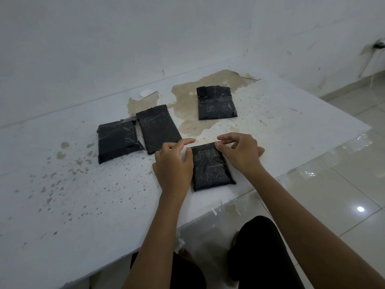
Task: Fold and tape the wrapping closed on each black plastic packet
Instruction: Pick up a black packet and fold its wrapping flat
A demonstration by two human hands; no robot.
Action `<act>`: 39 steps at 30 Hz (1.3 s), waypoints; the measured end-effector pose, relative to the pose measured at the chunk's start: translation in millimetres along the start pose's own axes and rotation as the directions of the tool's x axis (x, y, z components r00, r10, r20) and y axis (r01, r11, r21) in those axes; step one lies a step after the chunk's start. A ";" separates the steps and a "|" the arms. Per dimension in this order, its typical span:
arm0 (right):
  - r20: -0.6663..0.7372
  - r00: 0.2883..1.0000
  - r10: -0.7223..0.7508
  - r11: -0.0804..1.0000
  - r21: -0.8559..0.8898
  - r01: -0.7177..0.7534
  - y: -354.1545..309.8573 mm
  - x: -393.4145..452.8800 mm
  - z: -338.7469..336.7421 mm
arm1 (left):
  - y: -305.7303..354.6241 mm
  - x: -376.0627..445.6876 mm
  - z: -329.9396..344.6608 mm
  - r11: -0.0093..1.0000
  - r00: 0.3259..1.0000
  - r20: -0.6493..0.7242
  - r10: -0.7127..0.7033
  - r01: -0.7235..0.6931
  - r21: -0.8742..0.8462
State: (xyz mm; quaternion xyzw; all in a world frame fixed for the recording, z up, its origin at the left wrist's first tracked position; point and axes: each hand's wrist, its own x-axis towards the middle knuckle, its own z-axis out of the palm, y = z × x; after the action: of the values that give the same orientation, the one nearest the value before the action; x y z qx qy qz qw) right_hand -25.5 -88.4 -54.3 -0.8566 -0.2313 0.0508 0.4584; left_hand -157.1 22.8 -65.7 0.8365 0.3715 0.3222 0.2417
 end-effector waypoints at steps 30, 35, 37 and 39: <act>0.083 0.996 0.031 0.996 0.081 -0.037 5.5 12.5 -7.1 | 33.0 -42.6 15.3 0.883 0.930 0.257 0.262 -0.339 0.325; 0.117 0.993 0.023 0.998 0.052 -0.029 9.4 12.4 -13.0 | 33.6 -39.8 15.6 0.885 0.914 0.258 0.313 -0.379 0.269; 0.149 0.989 0.002 0.999 0.052 -0.010 11.9 12.4 -13.4 | 33.2 -39.4 16.0 0.898 0.912 0.284 0.296 -0.367 0.241; 0.165 0.986 -0.021 0.999 0.038 0.015 13.6 12.2 -14.2 | 33.3 -38.3 16.1 0.902 0.911 0.295 0.290 -0.363 0.234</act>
State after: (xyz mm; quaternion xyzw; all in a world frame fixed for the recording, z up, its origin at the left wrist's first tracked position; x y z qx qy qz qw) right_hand -5.7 -100.2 -55.7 -0.8389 -0.2751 0.1217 0.4537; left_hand -149.8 -29.9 -68.9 0.9471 0.2334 0.1925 0.1068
